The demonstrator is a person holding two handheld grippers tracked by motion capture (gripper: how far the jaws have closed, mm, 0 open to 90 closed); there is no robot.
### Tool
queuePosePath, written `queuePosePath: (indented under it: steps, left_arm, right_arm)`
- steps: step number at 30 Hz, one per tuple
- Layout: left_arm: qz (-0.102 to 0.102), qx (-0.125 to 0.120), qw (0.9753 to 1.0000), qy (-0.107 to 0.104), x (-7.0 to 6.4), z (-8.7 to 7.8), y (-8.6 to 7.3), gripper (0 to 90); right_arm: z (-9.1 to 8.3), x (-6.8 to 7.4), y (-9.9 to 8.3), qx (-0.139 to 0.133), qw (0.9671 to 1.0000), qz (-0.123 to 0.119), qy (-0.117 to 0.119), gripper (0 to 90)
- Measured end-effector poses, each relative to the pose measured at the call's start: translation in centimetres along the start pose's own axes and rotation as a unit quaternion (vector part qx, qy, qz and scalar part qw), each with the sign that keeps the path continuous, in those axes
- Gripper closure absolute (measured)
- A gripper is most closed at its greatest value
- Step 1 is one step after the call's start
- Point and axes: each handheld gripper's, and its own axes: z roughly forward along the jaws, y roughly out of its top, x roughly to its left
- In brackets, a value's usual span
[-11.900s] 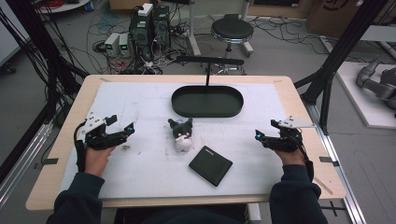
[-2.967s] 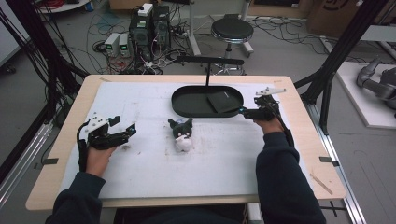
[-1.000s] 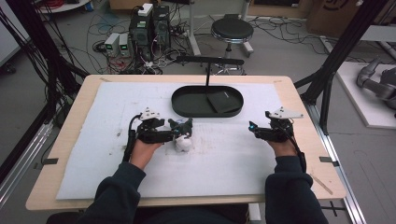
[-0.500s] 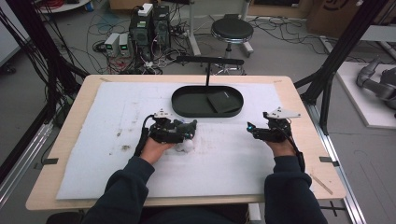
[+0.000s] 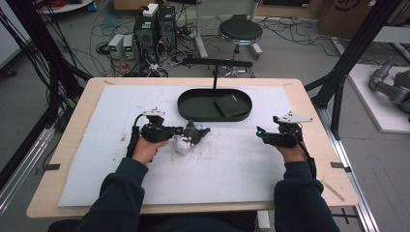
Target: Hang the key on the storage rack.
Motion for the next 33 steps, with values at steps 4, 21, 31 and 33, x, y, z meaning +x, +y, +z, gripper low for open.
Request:
queuePosePath:
  steps: [4, 21, 31, 33]
  left_arm:
    - [0.0, 0.004, 0.9999, 0.011, -0.9, 0.3, 0.0, 49.4]
    - [0.127, 0.103, 0.9823, 0.092, -5.3, 3.5, -1.8, 42.0]
    - [0.102, 0.012, 0.9929, 0.059, -3.5, 0.0, 0.1, 46.8]
    - [0.103, -0.004, 0.9931, 0.057, -3.1, -1.0, 0.9, 46.8]
  right_arm:
    - [0.1, 0.1, 0.0, 0.002, 1.0, -0.004, 0.0, 21.8]
    - [0.2, 0.1, -0.1, 0.008, 1.0, -0.005, 0.0, 21.9]
    - [0.2, 0.1, -0.1, 0.008, 1.0, -0.004, 0.001, 21.9]
    - [0.2, 0.1, -0.1, 0.008, 1.0, -0.004, 0.001, 21.9]
